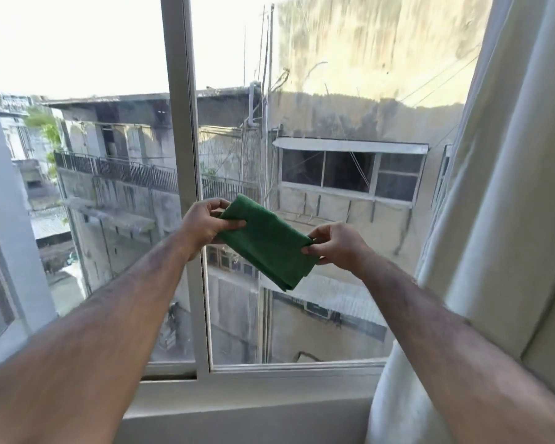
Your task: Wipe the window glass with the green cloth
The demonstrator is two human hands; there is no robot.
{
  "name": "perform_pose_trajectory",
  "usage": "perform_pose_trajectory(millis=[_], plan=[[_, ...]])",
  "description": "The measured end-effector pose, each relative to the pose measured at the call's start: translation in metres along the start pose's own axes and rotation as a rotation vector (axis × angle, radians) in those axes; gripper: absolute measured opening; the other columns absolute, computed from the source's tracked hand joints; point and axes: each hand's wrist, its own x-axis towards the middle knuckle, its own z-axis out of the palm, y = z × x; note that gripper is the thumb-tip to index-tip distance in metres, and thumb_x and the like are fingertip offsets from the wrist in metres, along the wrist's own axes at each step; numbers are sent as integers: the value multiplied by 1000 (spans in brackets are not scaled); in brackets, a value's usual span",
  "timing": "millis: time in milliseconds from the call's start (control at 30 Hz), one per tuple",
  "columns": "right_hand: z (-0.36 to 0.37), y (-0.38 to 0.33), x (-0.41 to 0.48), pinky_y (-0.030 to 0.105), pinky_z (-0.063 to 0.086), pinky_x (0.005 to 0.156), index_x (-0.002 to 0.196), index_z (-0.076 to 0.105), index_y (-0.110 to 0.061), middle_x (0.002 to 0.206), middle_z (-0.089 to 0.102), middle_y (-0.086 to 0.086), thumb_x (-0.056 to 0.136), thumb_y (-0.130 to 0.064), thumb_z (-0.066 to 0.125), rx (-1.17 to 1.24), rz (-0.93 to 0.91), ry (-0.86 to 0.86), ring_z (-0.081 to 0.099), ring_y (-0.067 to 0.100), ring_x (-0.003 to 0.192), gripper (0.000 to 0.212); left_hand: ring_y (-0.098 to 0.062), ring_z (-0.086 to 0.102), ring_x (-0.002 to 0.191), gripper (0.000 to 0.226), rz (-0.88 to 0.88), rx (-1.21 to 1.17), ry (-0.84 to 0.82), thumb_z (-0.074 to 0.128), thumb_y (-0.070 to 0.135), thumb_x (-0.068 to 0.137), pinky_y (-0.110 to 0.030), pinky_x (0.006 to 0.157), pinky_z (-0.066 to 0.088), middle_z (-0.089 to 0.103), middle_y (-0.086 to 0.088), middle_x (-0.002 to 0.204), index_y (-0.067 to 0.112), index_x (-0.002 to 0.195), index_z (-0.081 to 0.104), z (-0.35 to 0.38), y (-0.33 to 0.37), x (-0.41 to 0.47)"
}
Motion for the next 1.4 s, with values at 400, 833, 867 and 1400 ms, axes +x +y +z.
perform_pose_trajectory(millis=[400, 833, 867, 1400], plan=[[-47, -41, 64, 16, 55, 75, 100, 79, -14, 92, 75, -7, 90, -32, 85, -211, -360, 105, 68, 2, 79, 21, -20, 60, 100, 19, 299, 348, -14, 60, 4, 102, -31, 79, 50, 65, -6, 103, 11, 118, 68, -6, 121, 87], [-234, 21, 182, 63, 35, 126, 150, 47, 0, 170, 35, 23, 108, -31, 45, -593, -567, 1049, 26, 41, 162, 52, -32, 65, 100, 30, 718, 1003, 458, 84, 9, 83, -40, 85, 51, 76, -18, 111, 9, 112, 77, 12, 192, 163], [-235, 19, 189, 65, 34, 126, 156, 43, -3, 174, 29, 20, 109, -33, 42, -608, -567, 1027, 23, 39, 164, 56, -36, 62, 109, 32, 737, 1095, 574, 86, 13, 79, -47, 89, 51, 73, -17, 115, 11, 110, 76, 14, 186, 167], [-202, 18, 238, 57, 11, 136, 171, 17, -11, 180, 11, 15, 112, -57, 15, -637, -536, 1252, 11, 30, 168, 75, -42, 19, 160, 87, 845, 1273, 694, 30, 59, 107, -58, 129, 24, 19, -31, 170, -10, 159, 24, 86, 26, 200]])
